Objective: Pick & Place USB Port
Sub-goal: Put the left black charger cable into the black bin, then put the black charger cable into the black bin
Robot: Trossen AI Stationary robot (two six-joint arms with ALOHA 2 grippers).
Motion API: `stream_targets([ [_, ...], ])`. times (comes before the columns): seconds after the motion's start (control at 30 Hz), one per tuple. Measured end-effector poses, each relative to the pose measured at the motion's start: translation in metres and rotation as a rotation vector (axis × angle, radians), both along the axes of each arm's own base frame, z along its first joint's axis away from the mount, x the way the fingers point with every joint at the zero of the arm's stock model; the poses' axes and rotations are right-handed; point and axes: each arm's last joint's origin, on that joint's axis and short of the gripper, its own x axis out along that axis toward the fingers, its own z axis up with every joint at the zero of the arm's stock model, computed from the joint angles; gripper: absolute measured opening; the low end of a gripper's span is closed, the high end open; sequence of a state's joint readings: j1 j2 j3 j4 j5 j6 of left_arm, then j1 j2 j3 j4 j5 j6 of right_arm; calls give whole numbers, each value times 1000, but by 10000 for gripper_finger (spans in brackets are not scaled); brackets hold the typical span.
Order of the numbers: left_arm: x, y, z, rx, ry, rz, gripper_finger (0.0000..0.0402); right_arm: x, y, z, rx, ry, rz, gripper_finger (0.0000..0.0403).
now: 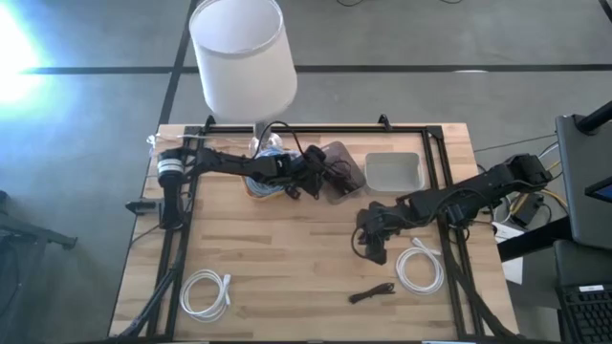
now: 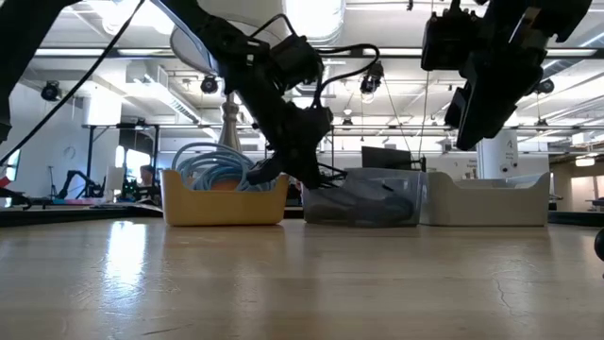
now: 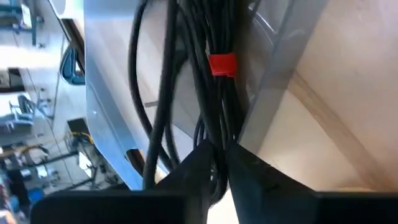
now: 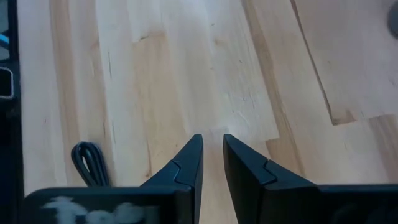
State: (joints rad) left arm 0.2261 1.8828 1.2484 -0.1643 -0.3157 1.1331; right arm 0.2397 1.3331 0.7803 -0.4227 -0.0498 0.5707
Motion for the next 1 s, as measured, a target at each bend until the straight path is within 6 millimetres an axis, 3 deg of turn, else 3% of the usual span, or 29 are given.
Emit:
stream_targets([
  [0.2,3,2,3,49,-23,-19,85,3,0,2,0,-40,-14,53],
  [0.5,1,3,5,122,-39,155,124,7,1,5,37,-88,-52,52],
  [0.73,1,-14,10,-30,-137,227,121,10,0,7,-51,-142,-32,52],
  [1.0,-18,-29,46,-426,-246,153,113,20,-5,16,-210,-299,-80,52],
])
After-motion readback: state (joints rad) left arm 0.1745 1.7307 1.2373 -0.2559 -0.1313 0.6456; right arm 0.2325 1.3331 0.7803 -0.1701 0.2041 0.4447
